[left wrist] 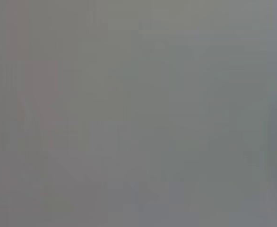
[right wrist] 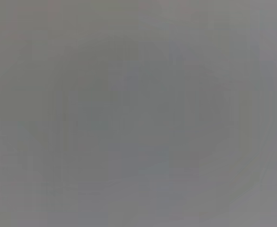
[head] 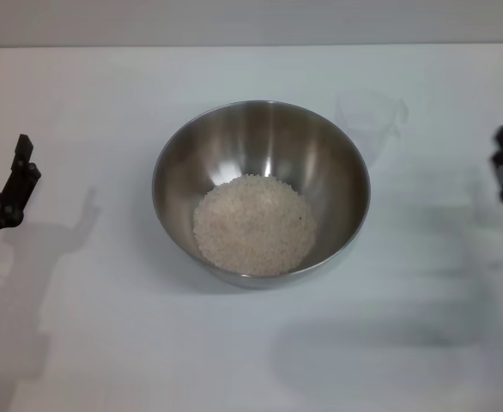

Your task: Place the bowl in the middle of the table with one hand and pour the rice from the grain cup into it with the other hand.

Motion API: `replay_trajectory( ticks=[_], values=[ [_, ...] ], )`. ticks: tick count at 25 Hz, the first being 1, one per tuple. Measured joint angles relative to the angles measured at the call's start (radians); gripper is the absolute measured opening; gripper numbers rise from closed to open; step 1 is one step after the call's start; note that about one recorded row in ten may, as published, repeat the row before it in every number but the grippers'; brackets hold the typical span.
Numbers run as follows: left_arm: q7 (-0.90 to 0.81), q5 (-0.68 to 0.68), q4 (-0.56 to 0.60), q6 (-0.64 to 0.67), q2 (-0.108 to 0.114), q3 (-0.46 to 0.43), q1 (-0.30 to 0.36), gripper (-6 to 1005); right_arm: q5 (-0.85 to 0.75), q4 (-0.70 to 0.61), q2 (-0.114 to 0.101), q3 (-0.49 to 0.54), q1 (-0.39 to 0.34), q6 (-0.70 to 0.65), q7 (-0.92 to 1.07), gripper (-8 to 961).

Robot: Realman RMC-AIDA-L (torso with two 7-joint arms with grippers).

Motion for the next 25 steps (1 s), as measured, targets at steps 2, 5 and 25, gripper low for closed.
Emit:
replay_trajectory(
  ticks=[2, 5, 25],
  values=[
    [-0.005, -0.004, 0.011, 0.000, 0.000, -0.005, -0.004, 809, 0.000, 0.002, 0.001, 0.021, -0.035, -0.082, 0.014, 470],
    [-0.043, -0.012, 0.022, 0.000, 0.000, -0.005, -0.011, 809, -0.001, -0.009, 0.002, 0.021, -0.071, -0.201, 0.014, 553],
    [-0.051, -0.007, 0.065, 0.006, -0.001, 0.015, -0.027, 809, -0.008, -0.030, 0.002, 0.007, -0.056, -0.222, 0.006, 836]
  ],
)
